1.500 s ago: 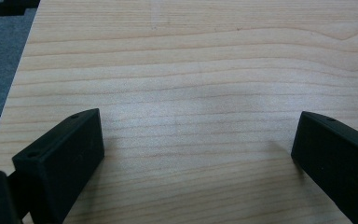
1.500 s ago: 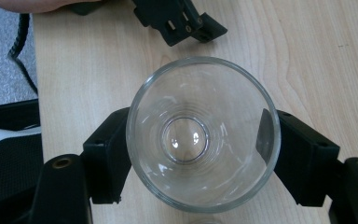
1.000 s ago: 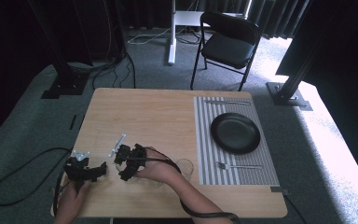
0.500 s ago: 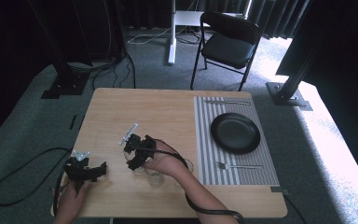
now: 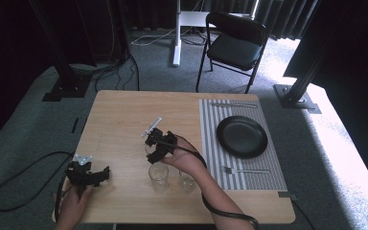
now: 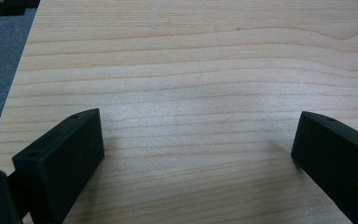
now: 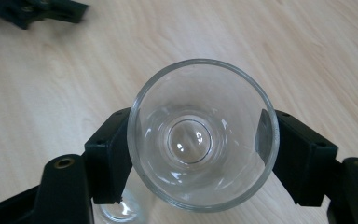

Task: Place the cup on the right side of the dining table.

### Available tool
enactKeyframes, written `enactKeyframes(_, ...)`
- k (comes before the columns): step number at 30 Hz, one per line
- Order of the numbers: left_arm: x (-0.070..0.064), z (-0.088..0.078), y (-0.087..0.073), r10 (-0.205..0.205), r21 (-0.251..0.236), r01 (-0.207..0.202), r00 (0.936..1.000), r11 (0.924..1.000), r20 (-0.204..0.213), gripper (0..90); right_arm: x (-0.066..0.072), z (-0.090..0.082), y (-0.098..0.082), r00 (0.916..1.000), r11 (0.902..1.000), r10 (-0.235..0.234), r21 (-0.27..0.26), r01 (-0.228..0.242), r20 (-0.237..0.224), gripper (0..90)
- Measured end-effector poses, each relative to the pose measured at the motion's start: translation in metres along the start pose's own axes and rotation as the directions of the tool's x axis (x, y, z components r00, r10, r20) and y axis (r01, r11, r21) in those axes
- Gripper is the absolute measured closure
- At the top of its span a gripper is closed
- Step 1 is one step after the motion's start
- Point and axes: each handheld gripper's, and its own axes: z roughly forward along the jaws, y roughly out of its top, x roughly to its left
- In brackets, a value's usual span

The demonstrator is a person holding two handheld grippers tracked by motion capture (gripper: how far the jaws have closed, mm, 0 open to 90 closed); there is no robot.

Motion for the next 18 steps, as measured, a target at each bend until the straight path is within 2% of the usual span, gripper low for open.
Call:
enactKeyframes(13, 0.000, 0.000, 0.000, 0.000, 0.000, 0.000, 1.0000, 1.0000, 0.000, 2.6, -0.035, -0.011, -0.021, 0.9961, 0.9975, 0.063, 0.028, -0.065, 0.062, 28.3)
enactKeyframes(14, 0.000, 0.000, 0.000, 0.000, 0.001, 0.000, 1.0000, 1.0000, 0.000, 2.6, -0.042, -0.014, -0.025, 0.9939, 0.9961, 0.082, 0.025, -0.084, 0.073, 28.3)
enactKeyframes(18, 0.000, 0.000, 0.000, 0.000, 0.001, 0.000, 1.0000, 1.0000, 0.000, 2.6, -0.056, -0.017, -0.031, 0.9885, 0.9920, 0.119, 0.031, -0.122, 0.094, 28.4)
